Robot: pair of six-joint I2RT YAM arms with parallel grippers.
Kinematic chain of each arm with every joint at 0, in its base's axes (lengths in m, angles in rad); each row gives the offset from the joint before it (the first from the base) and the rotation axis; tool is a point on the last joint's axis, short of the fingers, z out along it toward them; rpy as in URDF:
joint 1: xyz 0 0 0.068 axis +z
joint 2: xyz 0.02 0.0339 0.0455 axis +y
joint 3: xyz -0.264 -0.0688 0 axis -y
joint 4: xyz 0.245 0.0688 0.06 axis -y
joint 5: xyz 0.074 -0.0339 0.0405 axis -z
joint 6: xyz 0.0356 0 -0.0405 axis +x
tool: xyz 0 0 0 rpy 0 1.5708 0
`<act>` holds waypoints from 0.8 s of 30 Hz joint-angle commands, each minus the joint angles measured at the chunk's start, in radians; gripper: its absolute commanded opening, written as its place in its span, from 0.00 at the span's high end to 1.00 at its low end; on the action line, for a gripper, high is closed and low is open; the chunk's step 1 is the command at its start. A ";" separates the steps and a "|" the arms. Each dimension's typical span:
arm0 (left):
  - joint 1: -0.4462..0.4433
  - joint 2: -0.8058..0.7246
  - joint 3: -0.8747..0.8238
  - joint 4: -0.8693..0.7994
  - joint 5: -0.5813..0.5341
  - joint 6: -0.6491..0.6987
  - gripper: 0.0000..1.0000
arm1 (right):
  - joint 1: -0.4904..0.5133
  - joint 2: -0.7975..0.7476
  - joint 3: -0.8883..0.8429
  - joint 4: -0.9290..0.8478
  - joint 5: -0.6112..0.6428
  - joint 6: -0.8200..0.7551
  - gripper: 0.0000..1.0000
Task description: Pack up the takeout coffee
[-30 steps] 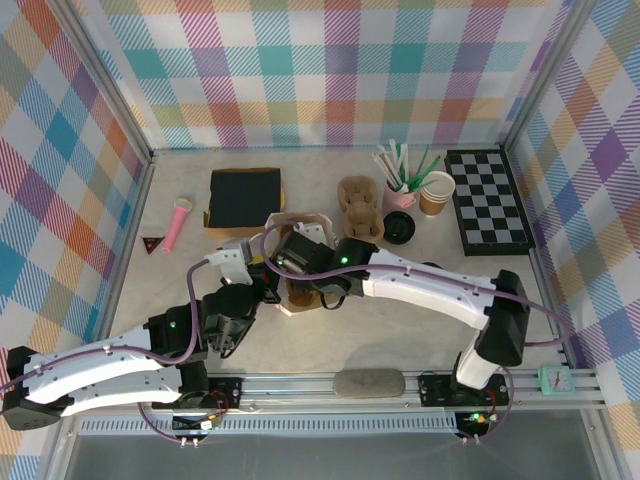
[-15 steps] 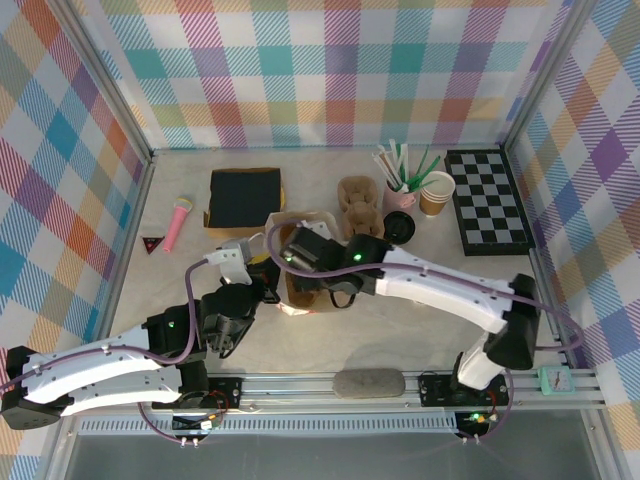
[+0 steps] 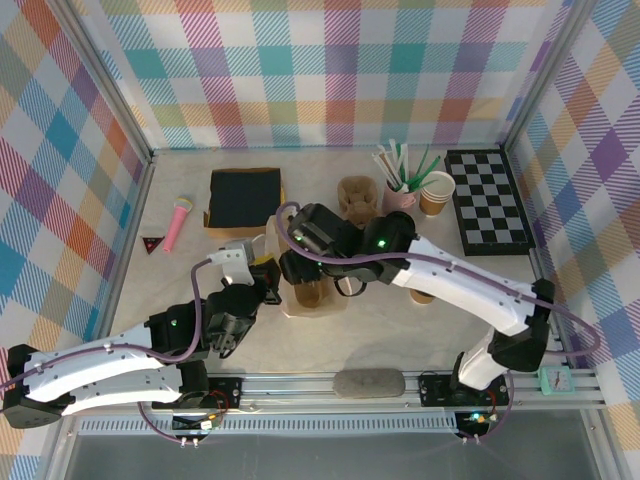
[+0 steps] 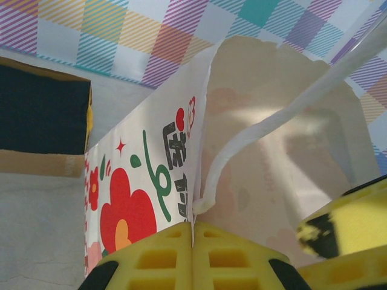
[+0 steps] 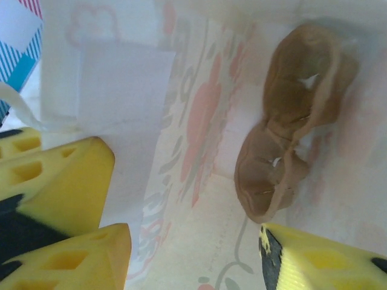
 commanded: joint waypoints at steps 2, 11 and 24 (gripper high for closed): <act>-0.002 -0.003 0.036 -0.015 -0.023 -0.017 0.93 | 0.011 0.037 0.014 -0.064 -0.013 0.019 0.44; 0.006 0.007 0.048 -0.024 -0.016 -0.023 0.93 | 0.043 0.006 -0.096 -0.027 0.046 0.060 0.53; 0.008 0.007 0.051 -0.020 0.007 -0.029 0.93 | -0.017 0.088 -0.089 -0.035 0.069 0.139 0.46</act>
